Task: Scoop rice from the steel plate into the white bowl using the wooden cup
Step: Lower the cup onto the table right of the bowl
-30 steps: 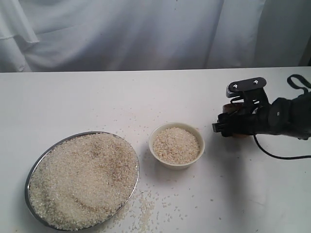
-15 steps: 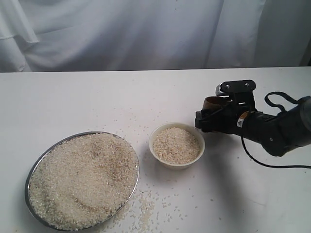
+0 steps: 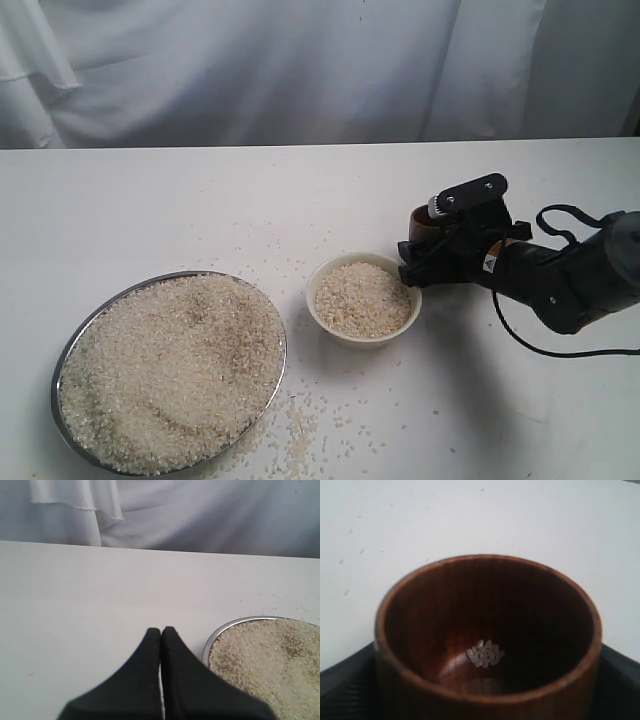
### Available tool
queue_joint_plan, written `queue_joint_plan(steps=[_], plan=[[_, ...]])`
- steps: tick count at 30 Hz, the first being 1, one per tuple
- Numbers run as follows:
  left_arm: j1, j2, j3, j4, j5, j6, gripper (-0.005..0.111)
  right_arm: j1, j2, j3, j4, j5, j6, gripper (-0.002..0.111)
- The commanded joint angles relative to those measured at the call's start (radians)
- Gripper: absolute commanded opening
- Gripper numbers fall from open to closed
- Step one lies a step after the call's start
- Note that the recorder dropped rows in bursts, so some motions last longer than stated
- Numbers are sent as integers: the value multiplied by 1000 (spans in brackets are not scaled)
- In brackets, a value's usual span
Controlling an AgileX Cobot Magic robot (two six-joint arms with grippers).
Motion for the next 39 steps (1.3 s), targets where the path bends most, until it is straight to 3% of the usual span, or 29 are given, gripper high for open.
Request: queue_joint_plan(steps=[1, 12, 25, 39], plan=[[2, -4, 5, -2, -7, 0, 0, 3, 23, 0, -8, -39, -34, 0], [2, -4, 5, -2, -7, 0, 0, 3, 72, 0, -14, -82, -45, 1], [2, -4, 5, -2, -7, 0, 0, 3, 70, 0, -66, -83, 94, 23], [2, -4, 5, -2, -7, 0, 0, 3, 25, -10, -64, 10, 86, 49]])
